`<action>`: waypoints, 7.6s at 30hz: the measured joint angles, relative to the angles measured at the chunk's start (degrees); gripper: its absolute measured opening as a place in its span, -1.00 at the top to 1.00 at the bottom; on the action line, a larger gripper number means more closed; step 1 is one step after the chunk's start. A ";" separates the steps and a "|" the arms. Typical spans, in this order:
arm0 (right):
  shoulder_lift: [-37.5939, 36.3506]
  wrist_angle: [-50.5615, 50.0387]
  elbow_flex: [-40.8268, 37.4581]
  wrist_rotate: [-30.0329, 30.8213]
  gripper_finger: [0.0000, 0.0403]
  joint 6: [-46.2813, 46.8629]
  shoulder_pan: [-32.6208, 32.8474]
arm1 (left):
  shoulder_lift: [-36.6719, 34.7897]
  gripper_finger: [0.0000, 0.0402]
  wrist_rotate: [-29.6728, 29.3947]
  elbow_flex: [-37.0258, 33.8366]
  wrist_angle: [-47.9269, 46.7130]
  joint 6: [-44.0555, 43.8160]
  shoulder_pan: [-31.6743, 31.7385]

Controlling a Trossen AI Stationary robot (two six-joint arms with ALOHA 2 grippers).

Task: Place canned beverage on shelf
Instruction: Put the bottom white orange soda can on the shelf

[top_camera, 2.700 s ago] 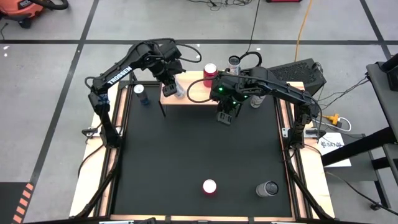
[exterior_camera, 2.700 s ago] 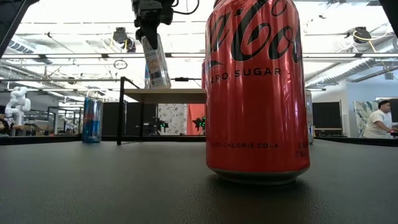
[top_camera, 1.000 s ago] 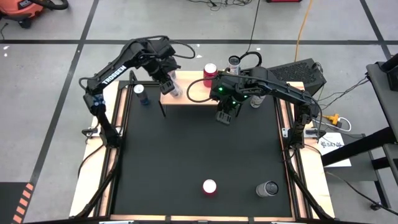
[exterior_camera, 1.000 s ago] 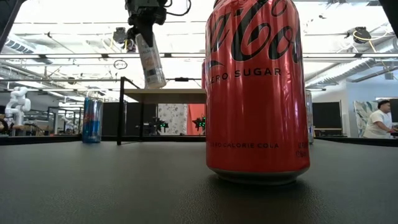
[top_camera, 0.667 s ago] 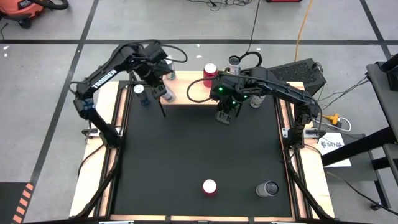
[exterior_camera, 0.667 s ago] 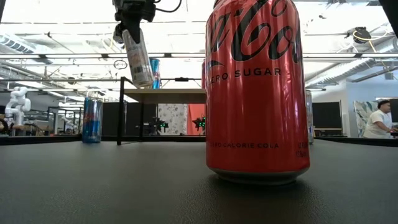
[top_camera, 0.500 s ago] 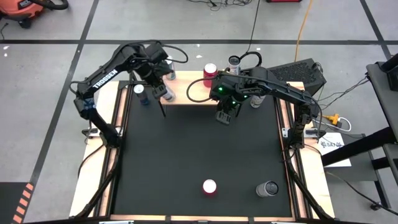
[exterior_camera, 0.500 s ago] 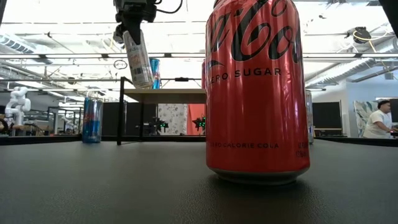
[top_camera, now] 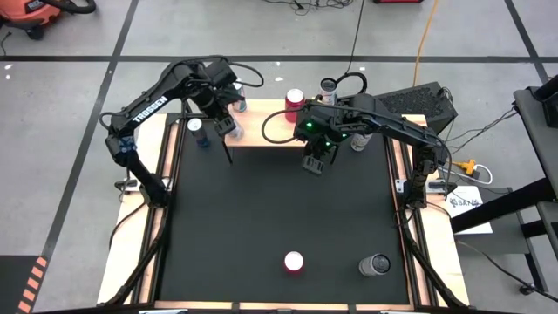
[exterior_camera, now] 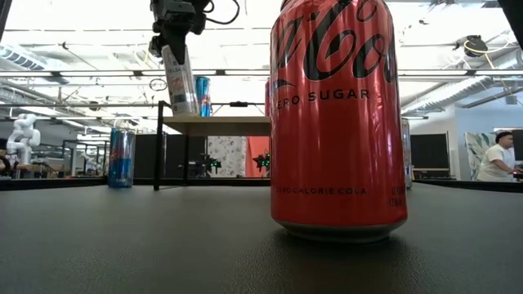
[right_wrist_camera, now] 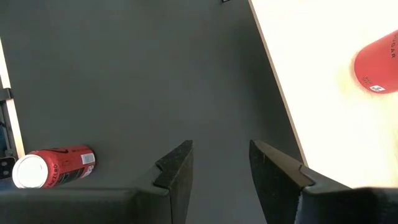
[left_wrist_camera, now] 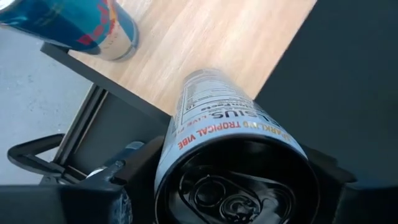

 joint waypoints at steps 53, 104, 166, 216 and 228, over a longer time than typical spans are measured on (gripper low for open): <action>0.00 -0.01 0.00 0.00 0.29 -0.42 0.02 | -2.94 -0.42 -0.24 12.84 0.03 2.99 -0.33; 0.00 -0.01 0.00 0.00 0.29 1.03 0.02 | -10.32 0.99 -1.71 -9.17 -0.07 -1.50 -8.00; 0.00 0.01 -0.01 0.00 0.29 0.70 0.09 | -5.37 1.00 -3.18 -15.02 12.27 4.95 -1.50; 0.00 0.03 0.00 0.02 0.29 0.00 0.07 | -1.53 1.00 0.32 -14.99 30.72 9.18 0.00; 0.00 0.06 0.00 0.02 0.29 -0.42 0.07 | -1.53 1.00 0.25 -14.99 16.54 7.50 -2.10</action>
